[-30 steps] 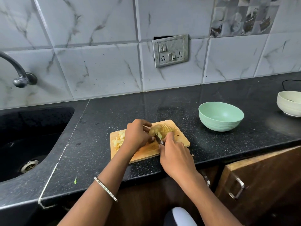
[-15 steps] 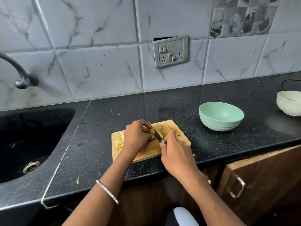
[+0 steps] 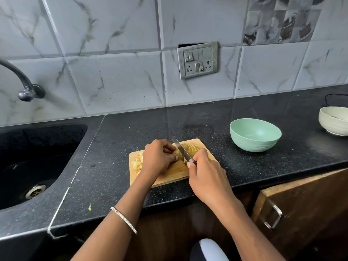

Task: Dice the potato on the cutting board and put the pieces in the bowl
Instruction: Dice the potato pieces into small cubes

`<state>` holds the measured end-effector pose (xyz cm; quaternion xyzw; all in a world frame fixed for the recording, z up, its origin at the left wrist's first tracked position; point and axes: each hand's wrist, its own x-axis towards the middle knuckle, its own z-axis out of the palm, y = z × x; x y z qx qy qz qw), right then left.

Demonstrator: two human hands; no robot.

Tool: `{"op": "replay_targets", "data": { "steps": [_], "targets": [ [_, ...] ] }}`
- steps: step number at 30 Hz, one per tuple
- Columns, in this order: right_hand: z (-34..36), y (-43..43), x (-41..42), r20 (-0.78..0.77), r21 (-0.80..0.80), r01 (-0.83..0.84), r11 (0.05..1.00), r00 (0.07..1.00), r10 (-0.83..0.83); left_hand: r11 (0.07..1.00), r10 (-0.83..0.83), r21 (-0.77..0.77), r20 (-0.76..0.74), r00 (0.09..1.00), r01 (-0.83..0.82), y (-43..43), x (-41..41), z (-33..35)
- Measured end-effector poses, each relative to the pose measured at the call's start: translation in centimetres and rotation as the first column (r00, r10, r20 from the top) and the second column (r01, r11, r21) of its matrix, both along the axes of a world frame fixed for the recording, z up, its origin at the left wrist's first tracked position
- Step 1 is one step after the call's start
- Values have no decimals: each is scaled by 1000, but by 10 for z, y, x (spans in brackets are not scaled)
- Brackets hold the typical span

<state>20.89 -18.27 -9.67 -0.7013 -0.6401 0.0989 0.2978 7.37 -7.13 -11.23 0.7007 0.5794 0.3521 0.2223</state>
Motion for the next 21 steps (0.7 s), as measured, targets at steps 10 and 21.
{"op": "replay_targets", "data": {
  "steps": [10, 21],
  "targets": [
    [-4, -2, 0, -75, -66, -82, 994, 994, 77, 1000, 19, 4, 23, 1000, -19, -6, -4, 1],
    [-14, -10, -8, 57, -31, 4, 1000, 998, -2, 1000, 16, -5, 15, 1000, -16, -8, -3, 5]
  ]
}}
